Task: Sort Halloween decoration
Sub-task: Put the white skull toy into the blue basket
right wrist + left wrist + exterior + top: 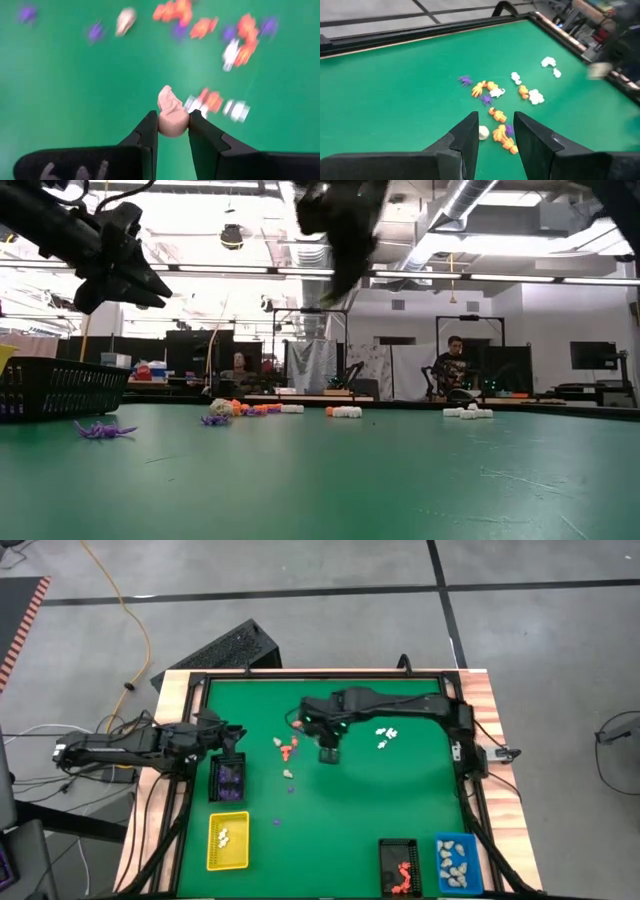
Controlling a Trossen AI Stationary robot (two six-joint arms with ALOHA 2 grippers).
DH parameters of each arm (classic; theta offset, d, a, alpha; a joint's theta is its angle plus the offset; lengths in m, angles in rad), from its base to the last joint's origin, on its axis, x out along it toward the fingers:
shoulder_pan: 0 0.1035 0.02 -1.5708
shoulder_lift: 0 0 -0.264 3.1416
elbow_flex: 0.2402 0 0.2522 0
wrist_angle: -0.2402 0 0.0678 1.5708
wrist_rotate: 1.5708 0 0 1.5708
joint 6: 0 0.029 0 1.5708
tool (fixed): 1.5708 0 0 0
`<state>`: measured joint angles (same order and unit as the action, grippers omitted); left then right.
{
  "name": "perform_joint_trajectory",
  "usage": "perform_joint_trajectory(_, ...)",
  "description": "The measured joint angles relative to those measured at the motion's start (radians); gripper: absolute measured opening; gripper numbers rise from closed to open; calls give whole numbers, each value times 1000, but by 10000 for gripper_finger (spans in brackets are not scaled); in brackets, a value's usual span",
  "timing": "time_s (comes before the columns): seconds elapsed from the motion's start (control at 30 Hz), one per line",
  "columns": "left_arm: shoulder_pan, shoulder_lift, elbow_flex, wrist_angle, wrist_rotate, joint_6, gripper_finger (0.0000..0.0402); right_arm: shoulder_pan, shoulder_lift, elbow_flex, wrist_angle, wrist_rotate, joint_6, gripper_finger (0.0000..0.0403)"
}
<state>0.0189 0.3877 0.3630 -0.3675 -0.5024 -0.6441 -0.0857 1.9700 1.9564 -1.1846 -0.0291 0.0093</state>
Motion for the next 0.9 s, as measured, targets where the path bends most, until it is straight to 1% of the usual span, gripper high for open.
perform_joint_trajectory(0.17, 0, 65, 0, 50, -5, 0, 112, 149, -74, 0, -236, 17, 201, 98)
perform_joint_trajectory(0.23, 0, 94, 0, 84, -1, 9, 112, 228, -97, 0, -299, 43, 307, 97)
perform_joint_trajectory(0.33, 0, 137, 0, 147, 34, 31, 112, 360, -122, 0, -384, 84, 505, 97)
perform_joint_trajectory(0.47, 0, 193, 0, 243, 90, 59, 112, 532, -130, -2, -383, 87, 761, 97)
perform_joint_trajectory(0.6, 0, 248, 0, 316, 127, 63, 112, 684, -140, -35, -388, 81, 1066, 97)
perform_joint_trajectory(0.73, 0, 300, 0, 389, 169, 89, 112, 824, -165, -131, -386, 26, 1358, 97)
perform_joint_trajectory(0.9, 0, 363, 0, 466, 215, 111, 112, 972, -246, -288, -384, -80, 1669, 97)
